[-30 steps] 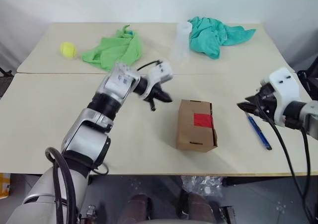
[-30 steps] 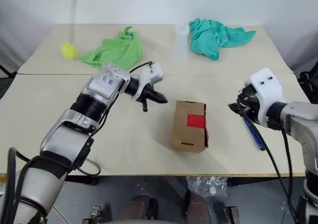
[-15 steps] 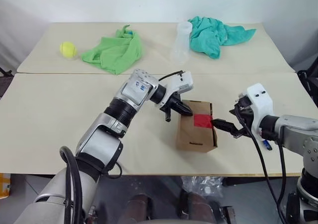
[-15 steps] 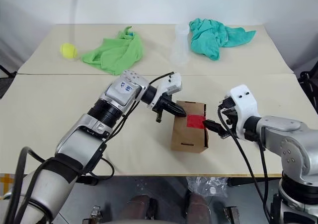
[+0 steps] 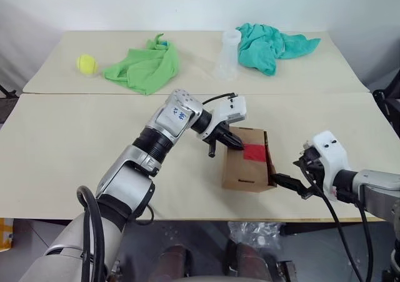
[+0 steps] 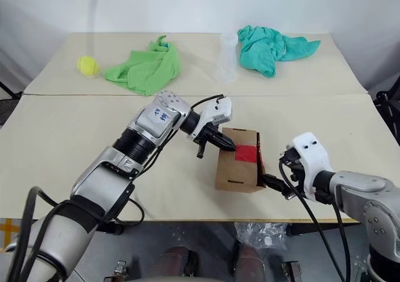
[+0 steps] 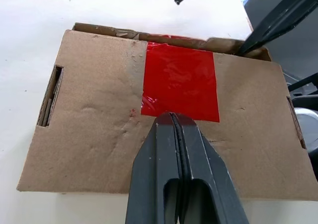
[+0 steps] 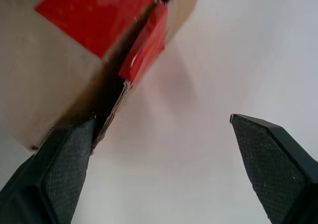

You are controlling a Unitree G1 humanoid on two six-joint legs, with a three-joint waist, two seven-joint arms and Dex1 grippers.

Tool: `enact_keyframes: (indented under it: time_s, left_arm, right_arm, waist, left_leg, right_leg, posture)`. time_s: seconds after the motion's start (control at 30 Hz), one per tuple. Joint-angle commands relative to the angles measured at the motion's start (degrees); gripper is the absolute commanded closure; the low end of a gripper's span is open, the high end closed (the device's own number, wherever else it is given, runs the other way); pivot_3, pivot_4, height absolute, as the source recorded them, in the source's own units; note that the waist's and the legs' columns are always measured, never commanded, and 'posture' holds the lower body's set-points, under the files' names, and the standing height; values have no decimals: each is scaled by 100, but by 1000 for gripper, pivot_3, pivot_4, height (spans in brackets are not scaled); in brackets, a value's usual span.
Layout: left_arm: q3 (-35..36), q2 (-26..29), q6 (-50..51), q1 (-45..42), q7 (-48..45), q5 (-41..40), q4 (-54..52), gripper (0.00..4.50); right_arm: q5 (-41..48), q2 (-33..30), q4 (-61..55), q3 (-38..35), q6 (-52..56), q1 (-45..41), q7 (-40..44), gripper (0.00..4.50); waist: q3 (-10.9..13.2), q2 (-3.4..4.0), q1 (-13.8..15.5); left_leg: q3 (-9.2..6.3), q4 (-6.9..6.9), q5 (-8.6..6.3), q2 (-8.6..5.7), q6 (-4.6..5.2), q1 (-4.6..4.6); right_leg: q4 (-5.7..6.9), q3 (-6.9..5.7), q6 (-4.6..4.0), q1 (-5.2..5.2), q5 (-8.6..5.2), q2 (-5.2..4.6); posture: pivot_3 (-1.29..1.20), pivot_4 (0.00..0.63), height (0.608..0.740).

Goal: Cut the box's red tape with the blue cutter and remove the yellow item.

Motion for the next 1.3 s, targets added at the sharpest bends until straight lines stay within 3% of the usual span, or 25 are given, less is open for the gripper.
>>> enact_keyframes:
  time_s: [0.03,0.37,0.57,0.73,0.83,1.03,1.3]
  left_arm:
    - [-158,-1,-2,104,-51,166,-1,4500]
    - [-122,25,156,137,7,143,-71,4500]
    - [-106,23,252,157,44,125,-152,4500]
    - [-73,69,316,191,44,113,-216,4500]
    - [-77,111,361,243,24,108,-297,4500]
    - [-113,198,579,351,-31,81,-568,4500]
    - [-172,398,1058,506,-101,12,-1123,4500]
  right_arm:
    - [-115,-213,24,41,28,295,9,21]
    - [-408,-701,386,95,-949,1409,348,21]
    - [-407,-892,424,21,-1299,1574,553,21]
    - [34,-857,780,-935,-830,936,776,21]
    - [307,-698,1144,-1093,-353,350,810,21]
    - [586,-165,1629,-542,74,-415,793,21]
    - [395,-29,1914,456,-340,-463,776,21]
  waist:
    - [-1,-2,1]
    - [-3,-8,-7]
    - [-4,-9,-9]
    - [-4,-9,-13]
    - [-4,-9,-21]
    - [-4,-8,-48]
    - [-4,-8,-104]
  left_leg:
    - [1,0,-2,0,4,1]
    - [17,0,-10,-3,15,10]
    - [19,1,-11,-2,17,15]
    - [24,1,-11,-3,19,15]
    - [25,1,-12,-1,19,18]
    - [25,-1,-13,1,16,18]
    - [28,-2,-13,-3,16,18]
  right_leg:
    - [1,2,0,0,0,-1]
    - [3,16,0,1,0,-4]
    - [4,25,1,1,0,-4]
    - [4,29,1,0,1,-6]
    - [5,32,2,0,1,-7]
    - [7,33,-2,-4,0,-7]
    - [9,33,0,-4,0,-7]
  posture:
    - [0,150,740]
    - [0,150,740]
    - [0,150,740]
    - [0,150,740]
    - [0,150,740]
    - [0,150,740]
    - [0,150,740]
